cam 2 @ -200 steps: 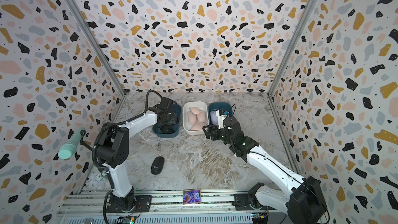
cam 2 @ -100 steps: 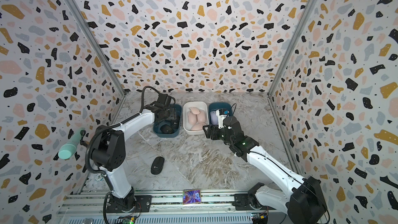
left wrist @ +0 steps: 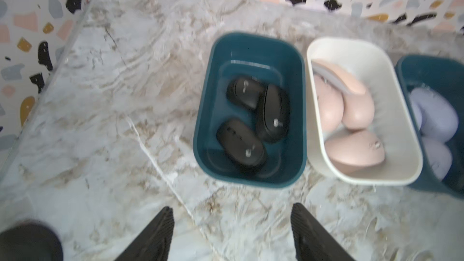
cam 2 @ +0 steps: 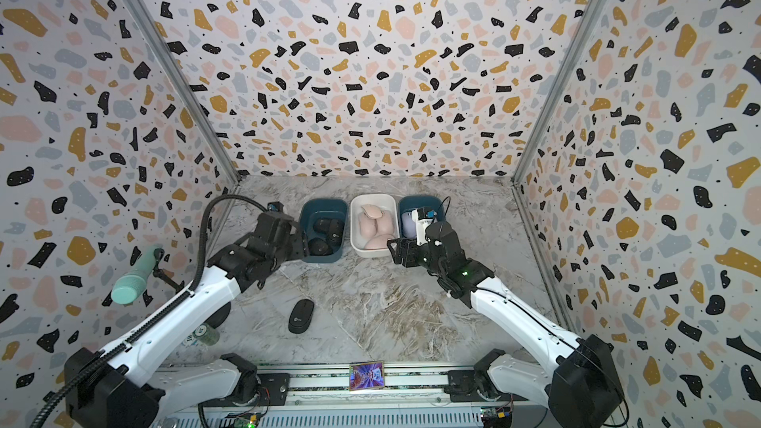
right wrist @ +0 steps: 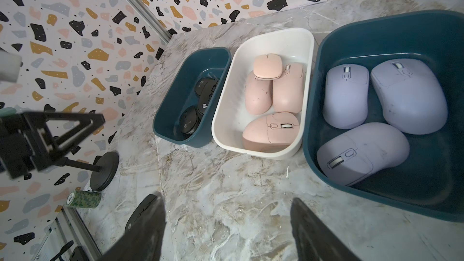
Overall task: Place the mice by color into the storage box
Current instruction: Place the mouse in the storage box, then pick up the mouse from the center of the board.
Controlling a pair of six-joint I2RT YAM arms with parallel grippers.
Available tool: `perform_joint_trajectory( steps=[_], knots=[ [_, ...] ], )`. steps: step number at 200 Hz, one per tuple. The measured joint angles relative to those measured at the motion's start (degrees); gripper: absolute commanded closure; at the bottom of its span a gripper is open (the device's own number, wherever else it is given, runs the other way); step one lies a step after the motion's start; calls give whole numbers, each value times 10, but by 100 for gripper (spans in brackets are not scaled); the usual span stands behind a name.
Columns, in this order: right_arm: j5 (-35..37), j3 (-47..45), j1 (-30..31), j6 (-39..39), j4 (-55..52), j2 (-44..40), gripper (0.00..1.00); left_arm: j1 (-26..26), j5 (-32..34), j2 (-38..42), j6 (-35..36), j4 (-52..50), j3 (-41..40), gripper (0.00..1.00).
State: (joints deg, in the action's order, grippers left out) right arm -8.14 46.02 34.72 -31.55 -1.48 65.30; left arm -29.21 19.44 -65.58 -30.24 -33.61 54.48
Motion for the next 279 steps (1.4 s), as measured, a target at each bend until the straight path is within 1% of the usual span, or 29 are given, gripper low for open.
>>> perform_joint_trajectory(
  steps=[21, 33, 65, 96, 125, 163, 198, 279],
  knots=[
    [-4, 2, 0, 2, 2, 12, 21, -57, 2, 30, -47, -45, -51, 24],
    [-8, 5, 0, 5, 2, 22, 21, -79, 4, 50, -73, -71, -73, 23],
    [-18, 8, 0, 7, 3, 33, 21, -109, 6, 101, -131, -118, -117, 21],
    [-27, 8, 0, 7, 13, 33, 21, -137, 4, 110, -168, -143, -145, 18],
    [-31, 8, 0, 7, 16, 33, 21, -144, -5, 107, -180, -144, -171, 17],
    [-32, 8, 0, 7, 18, 33, 21, -145, -11, 95, -178, -147, -175, 15],
    [-33, 8, 0, 7, 21, 33, 21, -146, -23, 75, -169, -130, -192, 15],
    [-33, 7, 0, 3, 24, 33, 21, -148, -45, 9, -153, -78, -203, 18]
  ],
)
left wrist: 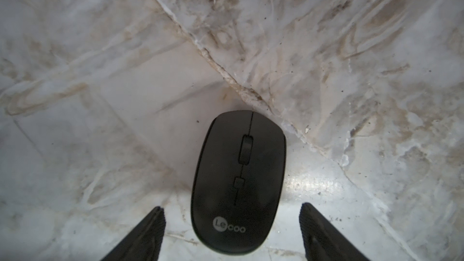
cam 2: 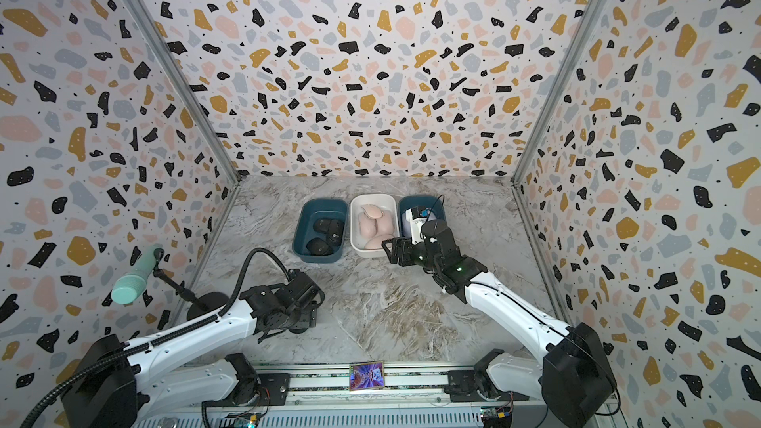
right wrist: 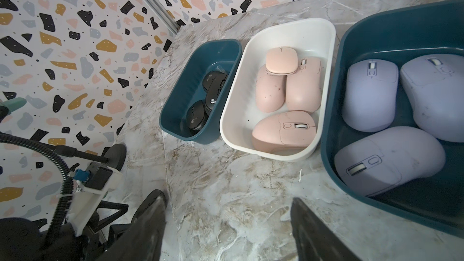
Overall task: Place the mice by color into the storage box
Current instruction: Pick up the mouse from the center of the board.
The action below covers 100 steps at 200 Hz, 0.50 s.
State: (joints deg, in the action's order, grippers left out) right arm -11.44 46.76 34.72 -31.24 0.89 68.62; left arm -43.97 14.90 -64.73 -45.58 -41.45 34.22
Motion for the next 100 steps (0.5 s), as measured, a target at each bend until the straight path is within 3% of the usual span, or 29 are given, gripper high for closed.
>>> perform_joint_trajectory(
  steps=[100],
  knots=[
    [-7, 0, 0, 0, 0, 0, 21, -6, -15, -50, 4, 45, -19, 27]
  ],
)
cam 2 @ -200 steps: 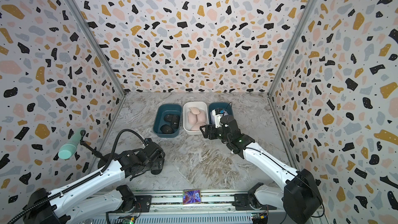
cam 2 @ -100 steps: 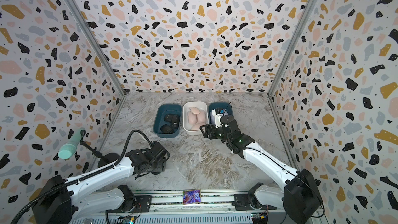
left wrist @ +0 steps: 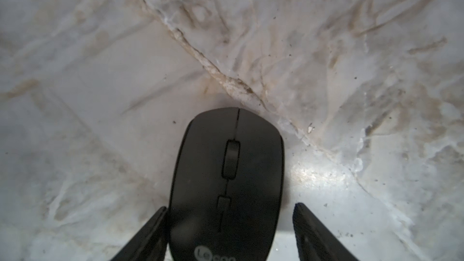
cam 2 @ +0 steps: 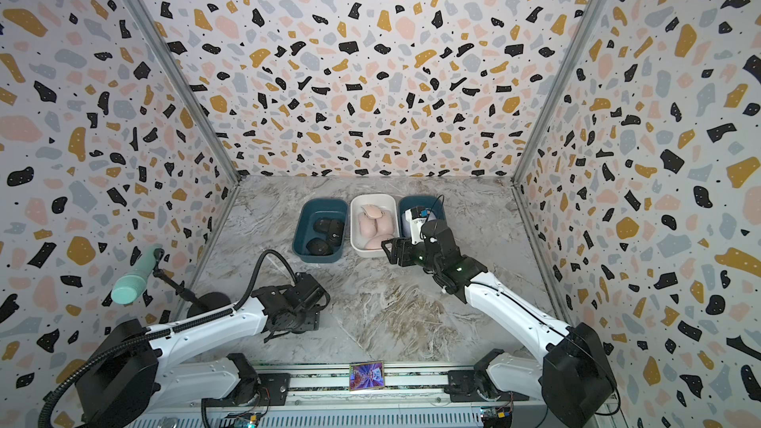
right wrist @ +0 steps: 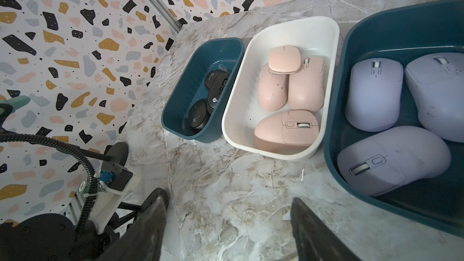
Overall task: Place the mice by color into the storage box
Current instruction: Pick up the mouse from the center of the board, then place the mouse in the storage box.
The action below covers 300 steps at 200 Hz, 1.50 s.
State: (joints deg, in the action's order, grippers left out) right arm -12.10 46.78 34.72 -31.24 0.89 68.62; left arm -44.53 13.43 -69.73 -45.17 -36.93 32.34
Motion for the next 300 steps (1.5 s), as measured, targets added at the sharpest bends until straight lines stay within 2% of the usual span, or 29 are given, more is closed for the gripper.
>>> perform_joint_trajectory(
  steps=[35, 59, 69, 86, 105, 159, 227, 300],
  knots=[
    [-1, 0, 0, 0, 0, 0, 21, -4, -5, -24, 4, 13, 0, 27],
    [-1, 0, 0, -2, 0, 0, 21, -7, -5, -35, 6, 27, 4, 31],
    [-1, 0, 0, -2, 0, 0, 21, -7, -5, -43, 7, 31, 9, 35],
    [0, 0, 0, -3, 0, 0, 21, -11, -5, -58, 10, 40, 18, 47],
    [1, 0, 0, -3, 0, -2, 21, -15, -2, -66, 12, 44, 26, 54],
    [1, 0, -2, -2, -1, -4, 21, -18, 7, -37, 12, 22, 47, 56],
    [1, 0, -2, -2, -1, -4, 21, -11, 52, -19, 28, 8, 179, 56],
    [5, 0, -3, -2, -5, -7, 21, 84, 76, -72, 111, 19, 292, 56]
  ],
)
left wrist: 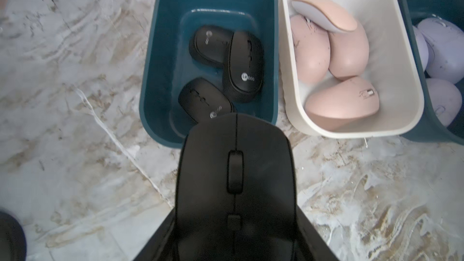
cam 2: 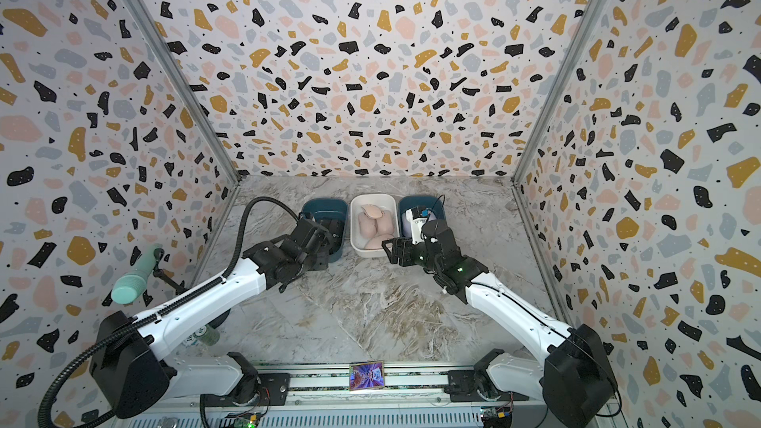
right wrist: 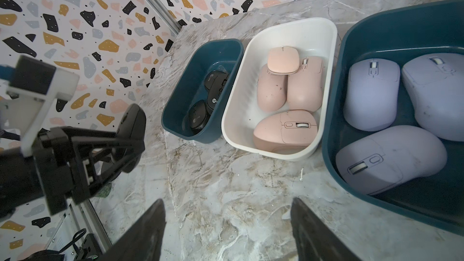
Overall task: Place the mice by color into the storage box
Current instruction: Place the mouse in the storage box.
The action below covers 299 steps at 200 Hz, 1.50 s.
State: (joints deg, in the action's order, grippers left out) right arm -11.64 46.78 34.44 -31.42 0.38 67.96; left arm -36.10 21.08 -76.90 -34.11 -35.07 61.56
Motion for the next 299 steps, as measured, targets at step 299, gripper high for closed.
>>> perform_joint_trajectory(
  steps=[299],
  knots=[
    [23, 0, -1, 0, -8, -33, 21, 142, -94, -279, 112, 130, 83, 27]
  ],
)
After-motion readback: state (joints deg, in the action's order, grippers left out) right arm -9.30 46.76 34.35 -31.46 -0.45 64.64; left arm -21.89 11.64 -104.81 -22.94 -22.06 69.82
